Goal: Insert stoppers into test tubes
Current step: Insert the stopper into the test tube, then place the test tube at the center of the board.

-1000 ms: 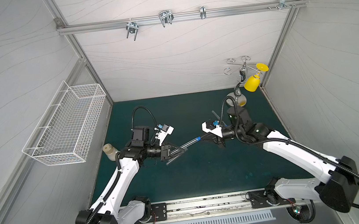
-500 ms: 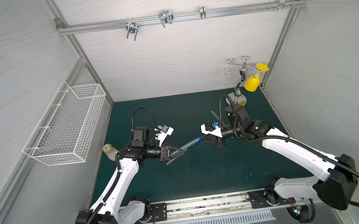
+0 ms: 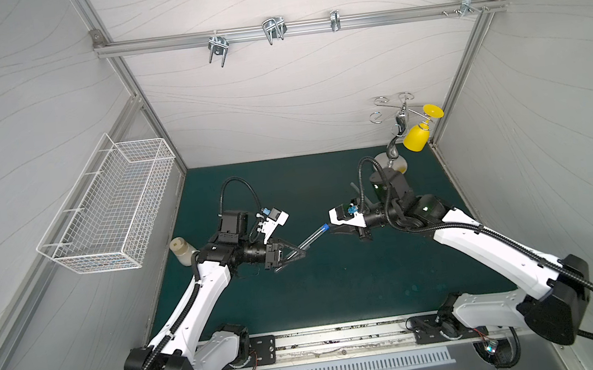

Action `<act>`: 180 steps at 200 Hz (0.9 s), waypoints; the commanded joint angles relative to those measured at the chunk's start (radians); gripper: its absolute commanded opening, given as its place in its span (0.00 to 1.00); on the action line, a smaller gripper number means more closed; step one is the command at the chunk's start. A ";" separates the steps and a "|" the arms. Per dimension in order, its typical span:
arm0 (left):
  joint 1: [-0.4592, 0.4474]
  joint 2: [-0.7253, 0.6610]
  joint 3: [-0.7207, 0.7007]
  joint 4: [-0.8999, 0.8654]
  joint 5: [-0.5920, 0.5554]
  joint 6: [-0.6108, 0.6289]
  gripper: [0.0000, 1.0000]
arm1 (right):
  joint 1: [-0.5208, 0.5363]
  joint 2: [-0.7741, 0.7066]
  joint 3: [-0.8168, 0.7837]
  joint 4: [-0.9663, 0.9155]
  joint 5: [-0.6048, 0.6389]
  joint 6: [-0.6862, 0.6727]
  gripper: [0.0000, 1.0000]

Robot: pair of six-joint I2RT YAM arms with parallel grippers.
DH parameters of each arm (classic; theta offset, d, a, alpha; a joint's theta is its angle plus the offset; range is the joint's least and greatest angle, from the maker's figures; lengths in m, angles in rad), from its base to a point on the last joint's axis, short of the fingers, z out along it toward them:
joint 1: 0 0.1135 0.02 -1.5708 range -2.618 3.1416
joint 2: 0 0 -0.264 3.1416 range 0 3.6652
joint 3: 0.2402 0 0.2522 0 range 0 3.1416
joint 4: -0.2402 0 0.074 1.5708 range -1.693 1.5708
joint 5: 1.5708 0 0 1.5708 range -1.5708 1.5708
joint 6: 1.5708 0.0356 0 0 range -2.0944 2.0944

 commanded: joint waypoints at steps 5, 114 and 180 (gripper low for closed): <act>-0.022 0.002 0.038 0.123 -0.020 0.031 0.00 | 0.090 -0.044 -0.032 -0.088 -0.150 -0.056 0.26; -0.014 0.012 0.047 0.085 -0.038 0.075 0.00 | 0.061 -0.270 -0.058 -0.269 0.161 -0.097 0.50; -0.014 0.010 0.048 0.078 -0.040 0.081 0.00 | 0.156 -0.141 0.030 -0.199 0.281 -0.170 0.61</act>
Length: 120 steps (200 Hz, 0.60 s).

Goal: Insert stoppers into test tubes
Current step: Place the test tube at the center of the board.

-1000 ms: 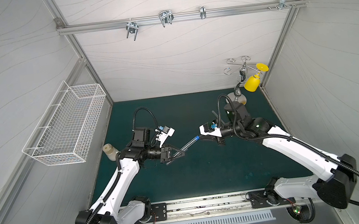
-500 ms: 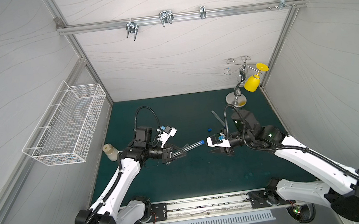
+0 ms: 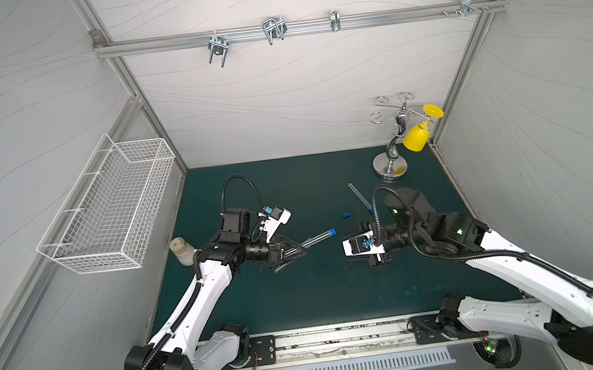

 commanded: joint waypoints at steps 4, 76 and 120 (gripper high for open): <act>0.002 0.002 0.045 0.017 0.002 0.028 0.00 | 0.019 0.059 0.049 0.016 0.048 -0.078 0.61; 0.002 -0.001 0.043 0.019 0.002 0.027 0.00 | 0.046 0.196 0.133 -0.013 0.134 -0.140 0.53; 0.002 -0.002 0.041 0.020 0.004 0.025 0.00 | 0.070 0.235 0.153 -0.025 0.180 -0.157 0.42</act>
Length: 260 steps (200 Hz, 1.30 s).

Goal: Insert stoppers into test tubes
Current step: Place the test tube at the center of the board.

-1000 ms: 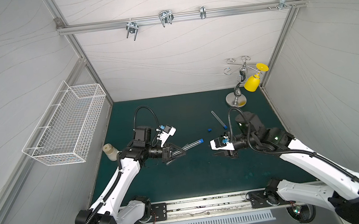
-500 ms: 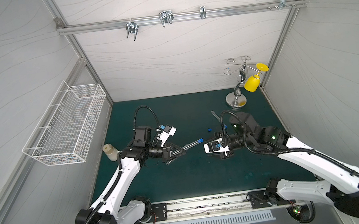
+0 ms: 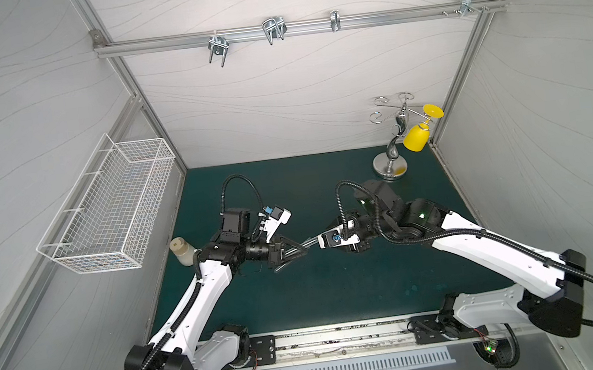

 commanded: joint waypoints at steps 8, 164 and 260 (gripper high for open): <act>0.001 -0.002 0.041 0.021 0.007 0.023 0.00 | 0.025 0.023 0.026 -0.032 0.039 -0.046 0.40; 0.013 -0.015 0.045 0.016 -0.025 0.020 0.39 | 0.026 0.036 0.030 -0.039 0.074 -0.013 0.07; 0.077 -0.037 0.095 -0.022 -0.536 0.029 0.76 | -0.213 -0.141 -0.297 0.218 0.019 0.328 0.10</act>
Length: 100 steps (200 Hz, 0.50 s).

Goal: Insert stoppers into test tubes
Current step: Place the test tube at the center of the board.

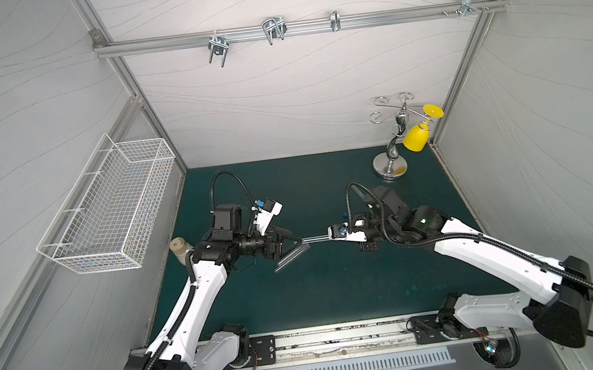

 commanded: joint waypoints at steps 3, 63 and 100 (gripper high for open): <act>0.006 -0.014 0.038 -0.002 -0.221 0.030 0.77 | -0.073 -0.051 -0.065 0.130 -0.030 0.158 0.10; 0.020 -0.020 -0.004 0.038 -0.495 0.059 0.90 | -0.220 0.048 -0.113 0.274 0.069 0.398 0.11; 0.023 -0.019 0.006 0.034 -0.544 0.068 0.91 | -0.314 0.186 -0.086 0.326 0.089 0.509 0.12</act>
